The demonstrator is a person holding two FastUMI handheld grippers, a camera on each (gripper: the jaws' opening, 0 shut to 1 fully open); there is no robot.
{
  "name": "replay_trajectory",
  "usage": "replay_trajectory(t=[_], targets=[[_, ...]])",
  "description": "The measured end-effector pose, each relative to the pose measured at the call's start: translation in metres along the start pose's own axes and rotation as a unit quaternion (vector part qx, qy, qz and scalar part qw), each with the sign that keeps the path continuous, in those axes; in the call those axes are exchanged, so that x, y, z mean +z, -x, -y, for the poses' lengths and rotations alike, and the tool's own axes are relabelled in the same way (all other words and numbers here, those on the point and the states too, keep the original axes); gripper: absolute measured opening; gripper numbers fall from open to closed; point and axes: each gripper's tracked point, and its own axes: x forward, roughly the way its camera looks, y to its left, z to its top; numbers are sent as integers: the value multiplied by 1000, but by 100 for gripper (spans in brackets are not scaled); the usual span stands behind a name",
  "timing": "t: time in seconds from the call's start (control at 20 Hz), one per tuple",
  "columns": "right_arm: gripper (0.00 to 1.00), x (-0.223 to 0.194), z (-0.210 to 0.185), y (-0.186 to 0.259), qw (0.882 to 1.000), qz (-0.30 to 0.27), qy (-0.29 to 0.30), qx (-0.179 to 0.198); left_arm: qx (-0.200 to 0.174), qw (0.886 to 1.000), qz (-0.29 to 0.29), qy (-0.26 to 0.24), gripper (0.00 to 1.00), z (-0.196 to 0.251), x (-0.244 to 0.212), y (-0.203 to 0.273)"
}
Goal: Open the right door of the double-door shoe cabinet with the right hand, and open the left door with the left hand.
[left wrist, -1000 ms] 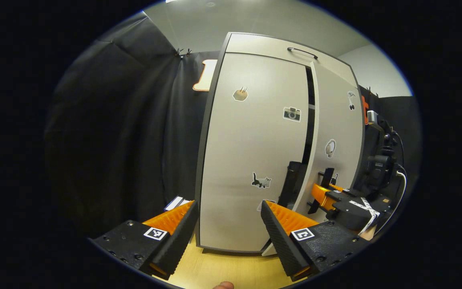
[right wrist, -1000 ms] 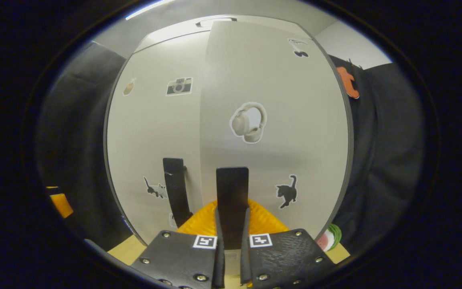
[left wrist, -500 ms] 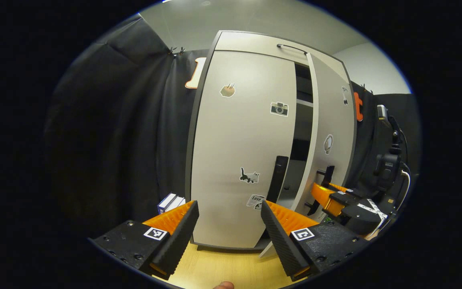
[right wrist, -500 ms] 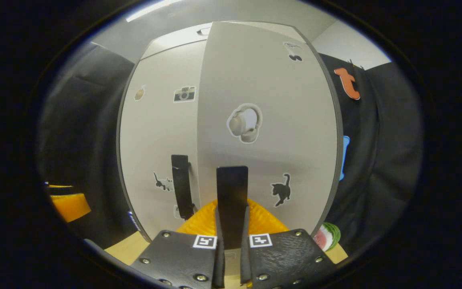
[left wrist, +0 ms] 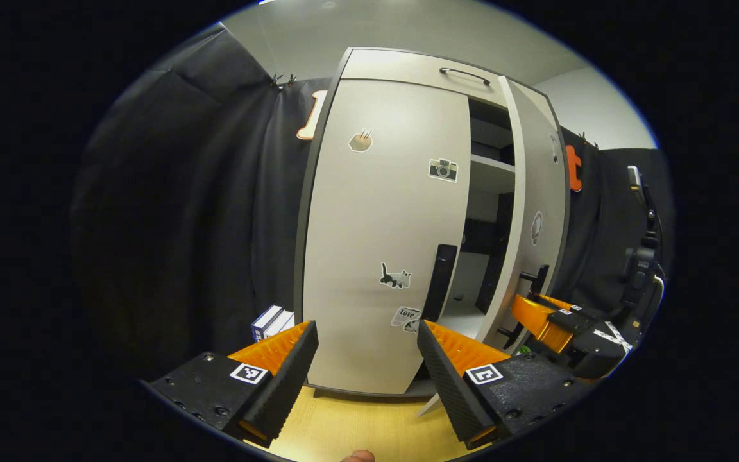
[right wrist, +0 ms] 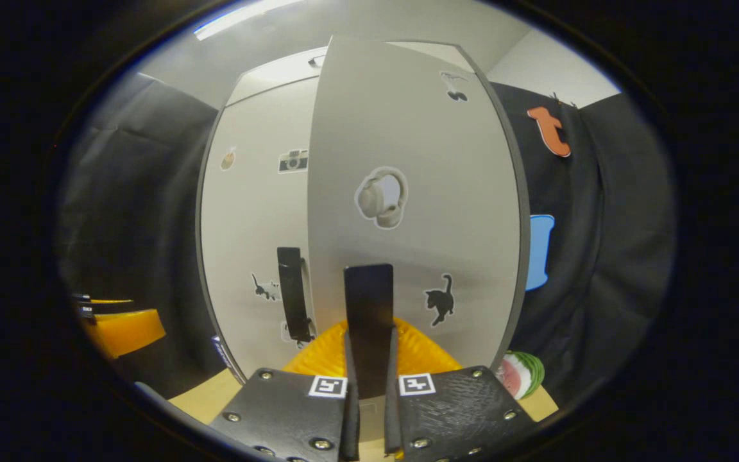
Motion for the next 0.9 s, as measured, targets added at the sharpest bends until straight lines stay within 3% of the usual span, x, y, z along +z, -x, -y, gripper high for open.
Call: replay_trajectory(t=[0.9], targets=[[15,4,24,25,1000,10,-17,-9,-18,1000,-4,-8,96,31,-6,-8]])
